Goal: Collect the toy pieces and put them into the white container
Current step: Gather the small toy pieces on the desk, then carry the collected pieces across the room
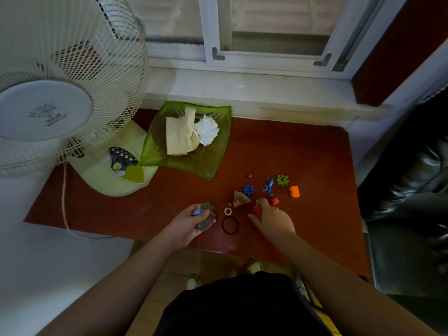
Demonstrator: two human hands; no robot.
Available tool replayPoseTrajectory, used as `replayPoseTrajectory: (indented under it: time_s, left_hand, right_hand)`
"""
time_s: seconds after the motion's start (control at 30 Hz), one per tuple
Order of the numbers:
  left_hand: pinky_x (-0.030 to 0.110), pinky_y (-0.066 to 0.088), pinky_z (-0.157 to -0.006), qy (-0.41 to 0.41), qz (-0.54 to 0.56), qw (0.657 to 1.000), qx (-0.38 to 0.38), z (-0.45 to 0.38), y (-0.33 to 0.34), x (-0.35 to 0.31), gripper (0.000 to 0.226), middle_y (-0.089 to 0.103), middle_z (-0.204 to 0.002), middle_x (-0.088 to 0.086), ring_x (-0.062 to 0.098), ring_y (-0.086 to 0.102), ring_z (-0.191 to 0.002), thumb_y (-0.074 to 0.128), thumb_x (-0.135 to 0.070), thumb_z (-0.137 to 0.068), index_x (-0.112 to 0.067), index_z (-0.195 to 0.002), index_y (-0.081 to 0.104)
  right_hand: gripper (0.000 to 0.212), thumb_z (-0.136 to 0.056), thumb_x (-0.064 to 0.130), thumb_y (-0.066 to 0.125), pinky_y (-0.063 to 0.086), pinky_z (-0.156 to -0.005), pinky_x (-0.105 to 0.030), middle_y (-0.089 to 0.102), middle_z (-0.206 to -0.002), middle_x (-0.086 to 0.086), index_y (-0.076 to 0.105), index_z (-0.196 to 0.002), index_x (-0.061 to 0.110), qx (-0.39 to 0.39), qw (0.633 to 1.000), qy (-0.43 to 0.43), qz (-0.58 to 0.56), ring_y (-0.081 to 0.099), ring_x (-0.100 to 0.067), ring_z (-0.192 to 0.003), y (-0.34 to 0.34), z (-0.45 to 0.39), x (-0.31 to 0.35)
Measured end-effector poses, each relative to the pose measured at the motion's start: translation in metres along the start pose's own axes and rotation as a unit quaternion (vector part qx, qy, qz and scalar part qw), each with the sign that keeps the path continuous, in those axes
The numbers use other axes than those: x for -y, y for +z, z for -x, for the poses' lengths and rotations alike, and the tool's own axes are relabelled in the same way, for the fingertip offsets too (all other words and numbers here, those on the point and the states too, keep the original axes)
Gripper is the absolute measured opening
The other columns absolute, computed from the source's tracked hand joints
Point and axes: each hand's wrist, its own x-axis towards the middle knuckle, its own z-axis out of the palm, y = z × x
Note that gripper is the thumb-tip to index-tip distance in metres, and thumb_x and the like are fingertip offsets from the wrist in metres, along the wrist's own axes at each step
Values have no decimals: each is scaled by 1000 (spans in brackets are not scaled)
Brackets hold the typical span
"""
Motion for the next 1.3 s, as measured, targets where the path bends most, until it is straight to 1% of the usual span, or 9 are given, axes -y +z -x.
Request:
replayPoseTrajectory:
  time_s: [0.1, 0.2, 0.27, 0.37, 0.43, 0.6, 0.73, 1.1, 1.3]
  left_hand:
    - [33, 52, -89, 1, -2, 1000, -8, 1, 1, -1, 28, 64, -110, 14, 25, 66, -97, 54, -6, -95, -8, -123, 55]
    - [32, 55, -83, 1, 17, 1000, -13, 4, 4, 0, 30, 61, -111, 16, 25, 65, -94, 52, -6, -96, -8, -127, 51]
    - [33, 53, -82, 3, 28, 1000, -14, 5, 6, 1, 30, 59, -114, 18, 27, 64, -94, 51, -5, -97, -8, -127, 50]
    - [34, 52, -85, 5, 32, 999, -19, 6, 10, 3, 28, 59, -115, 17, 27, 64, -94, 51, -5, -97, -8, -124, 51]
    - [34, 53, -86, 6, 36, 999, -22, 7, 13, 4, 27, 59, -116, 17, 26, 64, -94, 51, -5, -96, -9, -123, 53]
    - [32, 53, -78, 11, 53, 998, -36, 11, 18, 5, 23, 64, -106, 15, 25, 66, -88, 52, -10, -97, -10, -120, 54]
    - [33, 52, -74, 14, 63, 996, -68, 17, 14, 11, 23, 68, -96, 11, 23, 67, -82, 51, -18, -98, -12, -120, 53]
    - [28, 49, -61, 84, 112, 985, -104, 61, -35, 39, 24, 65, -91, 6, 16, 62, -74, 46, -23, -100, -9, -119, 51]
    - [26, 55, -56, 91, 176, 974, -107, 81, -50, 60, 26, 65, -93, 10, 18, 65, -69, 44, -19, -101, -8, -124, 49]
  right_hand:
    - [32, -96, 46, 44, 54, -67, -39, 67, -90, -8, 48, -111, 18, -10, 999, -1, -39, 67, -33, -83, 4, -5, -4]
    - [30, -93, 48, 51, 48, -63, -33, 65, -83, -1, 56, -107, 22, -2, 973, 44, -225, 64, -24, -77, -1, -7, -11]
    - [29, -95, 42, 53, 43, -53, -28, 58, -75, 2, 60, -109, 17, 30, 917, 95, -386, 57, -16, -64, -7, -7, -12]
    - [27, -99, 30, 49, 24, -40, -23, 39, -57, -1, 54, -111, 6, 82, 767, 149, -618, 34, -11, -44, -12, -3, -17]
    - [26, -100, 29, 48, 20, -40, -22, 35, -55, 0, 51, -114, 8, 108, 701, 143, -691, 31, -9, -42, -16, 1, -21]
    - [20, -98, 32, 49, 24, -36, -21, 34, -50, 3, 50, -97, 12, 151, 627, 129, -753, 31, -8, -39, -24, 5, -16]
    - [28, -99, 32, 47, 16, -41, -22, 35, -48, 3, 46, -76, 17, 167, 654, 122, -728, 31, -8, -39, -23, -1, -2]
    - [30, -97, 45, 46, 17, -36, -18, 33, -51, 2, 40, -93, 17, 216, 671, 95, -703, 27, -8, -37, -1, -3, 50]
    - [46, -96, 53, 42, 15, -44, -27, 30, -52, -1, 41, -69, 16, 228, 704, 92, -666, 26, -12, -42, -1, 19, 72]
